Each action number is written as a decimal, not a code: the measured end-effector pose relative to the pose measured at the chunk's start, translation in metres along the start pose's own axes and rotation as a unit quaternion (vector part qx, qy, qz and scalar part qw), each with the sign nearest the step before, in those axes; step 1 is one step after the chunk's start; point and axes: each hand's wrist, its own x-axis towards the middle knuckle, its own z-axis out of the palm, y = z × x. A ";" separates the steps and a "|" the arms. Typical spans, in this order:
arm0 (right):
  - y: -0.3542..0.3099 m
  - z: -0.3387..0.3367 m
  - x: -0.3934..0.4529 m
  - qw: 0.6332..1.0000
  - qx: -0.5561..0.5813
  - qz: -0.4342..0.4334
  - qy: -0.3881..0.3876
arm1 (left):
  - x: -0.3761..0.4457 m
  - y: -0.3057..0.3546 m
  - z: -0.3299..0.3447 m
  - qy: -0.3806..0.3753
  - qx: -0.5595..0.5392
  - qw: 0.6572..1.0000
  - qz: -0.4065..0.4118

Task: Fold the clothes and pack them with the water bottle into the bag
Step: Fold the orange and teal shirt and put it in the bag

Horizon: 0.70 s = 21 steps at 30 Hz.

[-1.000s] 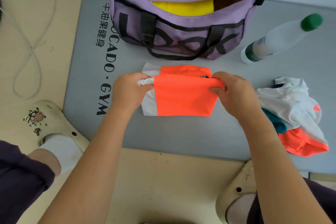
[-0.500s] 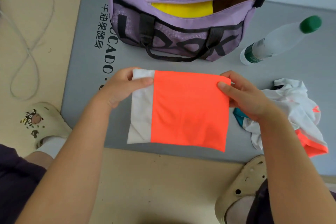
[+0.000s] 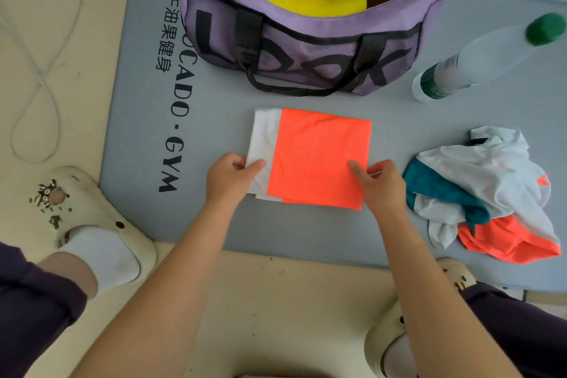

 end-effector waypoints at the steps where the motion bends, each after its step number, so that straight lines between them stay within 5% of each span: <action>1: 0.004 0.002 -0.005 1.000 -0.009 0.004 0.000 | -0.004 -0.006 0.002 0.009 0.005 1.000 0.000; 5: 0.014 0.004 -0.018 0.998 -0.033 -0.020 -0.049 | -0.016 -0.013 0.001 0.008 -0.033 0.999 -0.002; 11: 0.031 -0.012 -0.021 0.964 0.201 0.066 -0.159 | -0.016 -0.014 -0.017 -0.136 -0.118 0.983 -0.023; 17: 0.027 -0.017 -0.016 0.973 0.102 0.086 -0.190 | -0.008 -0.014 -0.017 -0.150 0.093 0.984 0.022; 21: 0.017 -0.026 -0.002 0.992 -0.030 0.038 -0.118 | 0.001 0.005 -0.017 -0.057 0.133 0.987 0.065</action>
